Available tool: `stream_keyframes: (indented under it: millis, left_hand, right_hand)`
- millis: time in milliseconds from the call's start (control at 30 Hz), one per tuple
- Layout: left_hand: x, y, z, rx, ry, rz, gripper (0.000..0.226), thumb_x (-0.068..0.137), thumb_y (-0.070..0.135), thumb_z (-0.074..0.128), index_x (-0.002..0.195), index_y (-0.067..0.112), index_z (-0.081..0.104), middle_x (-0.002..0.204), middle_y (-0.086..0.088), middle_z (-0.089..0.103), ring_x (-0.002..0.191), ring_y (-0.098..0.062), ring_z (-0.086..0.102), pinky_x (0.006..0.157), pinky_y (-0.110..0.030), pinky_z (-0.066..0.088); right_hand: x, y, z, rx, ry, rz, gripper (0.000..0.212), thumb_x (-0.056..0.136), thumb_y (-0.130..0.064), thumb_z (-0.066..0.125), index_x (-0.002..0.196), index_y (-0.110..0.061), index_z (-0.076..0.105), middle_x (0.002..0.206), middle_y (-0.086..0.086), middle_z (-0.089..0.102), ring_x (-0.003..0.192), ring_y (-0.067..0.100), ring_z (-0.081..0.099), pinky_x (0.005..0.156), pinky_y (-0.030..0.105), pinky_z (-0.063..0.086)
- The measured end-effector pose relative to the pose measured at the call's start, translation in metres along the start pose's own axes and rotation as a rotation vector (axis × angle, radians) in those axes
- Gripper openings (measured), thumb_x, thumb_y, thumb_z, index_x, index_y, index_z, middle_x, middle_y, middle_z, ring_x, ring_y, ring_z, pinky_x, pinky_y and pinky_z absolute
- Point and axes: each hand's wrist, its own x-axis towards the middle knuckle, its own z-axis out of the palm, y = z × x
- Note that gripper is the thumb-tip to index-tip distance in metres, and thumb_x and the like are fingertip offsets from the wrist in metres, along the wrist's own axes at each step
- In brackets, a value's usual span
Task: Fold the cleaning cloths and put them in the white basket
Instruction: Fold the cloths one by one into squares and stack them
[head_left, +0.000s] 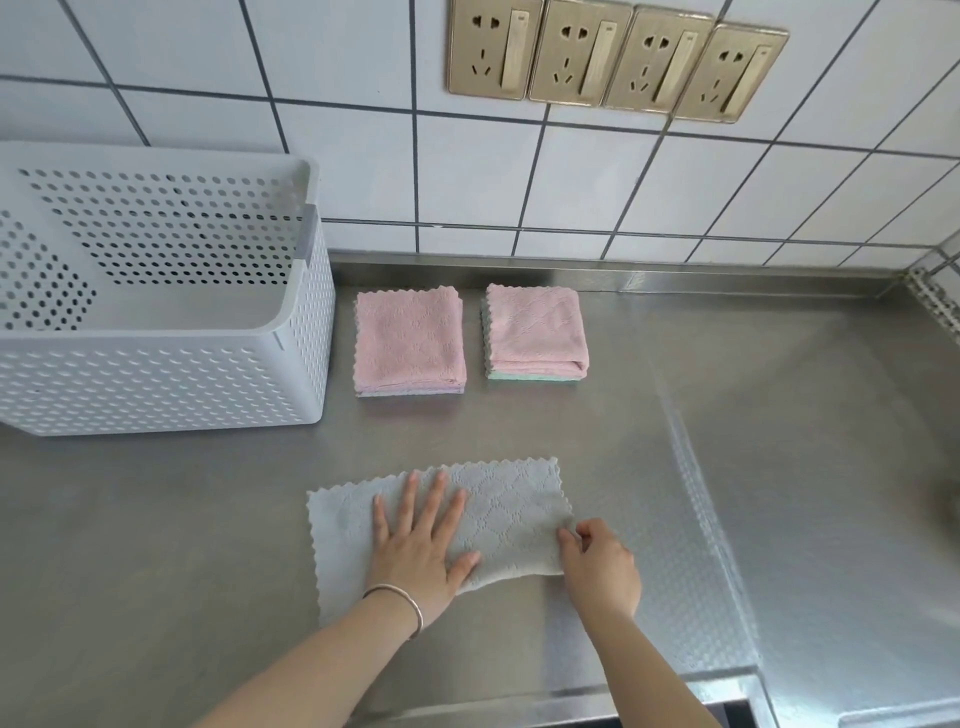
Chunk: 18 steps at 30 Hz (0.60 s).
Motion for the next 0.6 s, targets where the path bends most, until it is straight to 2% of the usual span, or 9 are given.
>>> stream_keyframes:
  millis: [100,167,200,267,333,400,500,600]
  left_hand:
    - [0.003,0.010,-0.009,-0.007,0.019,0.006,0.067,0.075,0.062,0.036,0.128,0.024,0.052,0.141,-0.003,0.048,0.132,-0.032,0.031,0.103,-0.061,0.008]
    - [0.007,0.023,-0.023,-0.043,0.036,0.037,0.062,0.079,0.057,0.030,0.131,0.028,0.048,0.143,0.003,0.045,0.135,-0.027,0.024,0.106,-0.062,0.015]
    - [0.011,0.032,-0.029,-0.045,0.015,0.073,0.063,0.081,0.055,0.020,0.137,0.031,0.038,0.150,0.006,0.033,0.140,-0.025,0.015,0.110,-0.062,0.013]
    - [0.017,0.046,-0.031,-0.045,-0.025,0.170,0.071,0.078,0.056,-0.001,0.145,0.035,0.008,0.157,0.011,0.000,0.145,-0.021,-0.010,0.111,-0.058,-0.007]
    - [0.019,0.052,-0.029,-0.005,-0.100,0.241,0.068,0.081,0.060,0.000,0.144,0.036,-0.007,0.155,0.012,-0.015,0.142,-0.021,-0.023,0.108,-0.057,-0.016]
    - [0.019,0.049,-0.022,0.044,-0.150,0.308,0.064,0.085,0.066,0.006,0.139,0.040,-0.018,0.153,0.010,-0.025,0.137,-0.023,-0.032,0.108,-0.060,-0.019]
    - [0.018,0.041,-0.024,0.080,-0.194,0.389,0.070,0.069,0.075,-0.009,0.134,0.051,-0.020,0.147,0.006,-0.037,0.132,-0.029,-0.040,0.102,-0.066,-0.021]
    - [0.019,0.041,-0.027,0.106,-0.240,0.438,0.071,0.065,0.074,-0.010,0.134,0.057,-0.014,0.144,0.004,-0.041,0.130,-0.033,-0.041,0.099,-0.070,-0.020]
  right_hand:
    - [0.001,0.000,-0.003,0.009,-0.039,0.019,0.015,0.090,-0.037,0.048,0.085,-0.023,0.049,0.082,-0.003,0.061,0.076,0.018,0.055,0.057,0.026,0.037]
    - [-0.001,0.000,-0.004,0.013,-0.061,0.032,0.022,0.089,-0.041,0.047,0.079,-0.022,0.050,0.082,-0.001,0.061,0.078,0.019,0.056,0.060,0.028,0.041]
    - [-0.002,0.000,-0.004,0.002,-0.074,0.043,0.027,0.089,-0.043,0.047,0.072,-0.022,0.048,0.080,0.000,0.060,0.080,0.021,0.057,0.064,0.030,0.045]
    - [-0.005,0.002,-0.003,-0.039,-0.099,0.056,0.034,0.088,-0.046,0.045,0.063,-0.023,0.044,0.083,0.002,0.060,0.088,0.023,0.057,0.074,0.033,0.048]
    - [-0.009,0.003,-0.003,-0.077,-0.108,0.042,0.030,0.088,-0.046,0.045,0.072,-0.021,0.053,0.095,0.001,0.058,0.099,0.022,0.053,0.080,0.031,0.044]
    - [-0.011,0.004,-0.003,-0.073,-0.123,0.010,0.024,0.089,-0.040,0.048,0.086,-0.019,0.058,0.104,0.000,0.052,0.100,0.020,0.049,0.082,0.030,0.040]
    - [-0.011,0.007,-0.005,-0.021,-0.135,-0.010,0.016,0.087,-0.030,0.054,0.093,-0.015,0.057,0.101,-0.001,0.046,0.086,0.016,0.047,0.081,0.028,0.042]
    - [-0.013,0.005,-0.008,0.060,-0.120,0.032,0.019,0.083,-0.021,0.057,0.099,-0.013,0.051,0.101,0.000,0.048,0.083,0.015,0.048,0.076,0.027,0.044]
